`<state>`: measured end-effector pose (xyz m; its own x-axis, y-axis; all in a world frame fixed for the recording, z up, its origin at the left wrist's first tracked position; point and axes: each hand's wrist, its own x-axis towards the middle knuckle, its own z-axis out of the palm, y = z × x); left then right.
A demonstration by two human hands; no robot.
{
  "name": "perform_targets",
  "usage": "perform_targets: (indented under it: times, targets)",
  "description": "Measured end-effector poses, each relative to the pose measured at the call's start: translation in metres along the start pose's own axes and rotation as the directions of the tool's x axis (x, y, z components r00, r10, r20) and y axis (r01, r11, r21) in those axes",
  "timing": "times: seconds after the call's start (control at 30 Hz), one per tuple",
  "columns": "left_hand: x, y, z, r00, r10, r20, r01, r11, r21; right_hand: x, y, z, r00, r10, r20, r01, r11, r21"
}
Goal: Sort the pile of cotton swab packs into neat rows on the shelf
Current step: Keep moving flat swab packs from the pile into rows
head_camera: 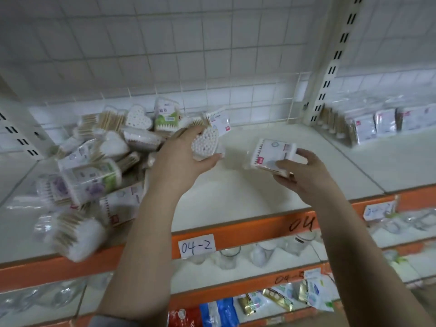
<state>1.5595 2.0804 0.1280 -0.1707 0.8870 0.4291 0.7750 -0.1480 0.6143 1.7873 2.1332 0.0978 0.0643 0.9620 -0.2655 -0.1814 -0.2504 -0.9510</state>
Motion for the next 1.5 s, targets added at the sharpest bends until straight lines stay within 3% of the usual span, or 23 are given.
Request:
perform_targets:
  times: [0.17, 0.43, 0.7, 0.93, 1.33, 1.5]
  targets:
    - [0.006, 0.033, 0.035, 0.997, 0.050, 0.061, -0.050, 0.999, 0.002, -0.007, -0.007, -0.053, 0.998, -0.059, -0.021, 0.058, 0.998, -0.017]
    - [0.005, 0.122, 0.116, 0.987, 0.124, 0.098, -0.121, 0.992, -0.042, 0.002, -0.027, -0.172, 0.932, -0.245, -0.269, 0.221, 0.968, -0.117]
    - [-0.016, 0.237, 0.227, 0.990, 0.107, 0.089, -0.101, 0.992, -0.071, 0.016, -0.056, -0.320, 0.919, -0.305, -0.249, 0.251, 0.941, -0.227]
    - [-0.006, 0.304, 0.290, 0.987, 0.097, 0.124, -0.088, 0.993, -0.080, 0.040, -0.071, -0.412, 0.932, -0.216, -0.291, 0.193, 0.975, -0.105]
    - [0.081, 0.363, 0.393, 0.984, 0.158, 0.087, -0.153, 0.986, -0.063, 0.147, -0.117, -0.497, 0.940, -0.261, -0.218, 0.217, 0.954, -0.207]
    - [0.124, 0.387, 0.420, 0.991, 0.119, 0.066, -0.115, 0.991, -0.064, 0.203, -0.146, -0.509, 0.978, -0.192, -0.083, 0.161, 0.944, -0.289]
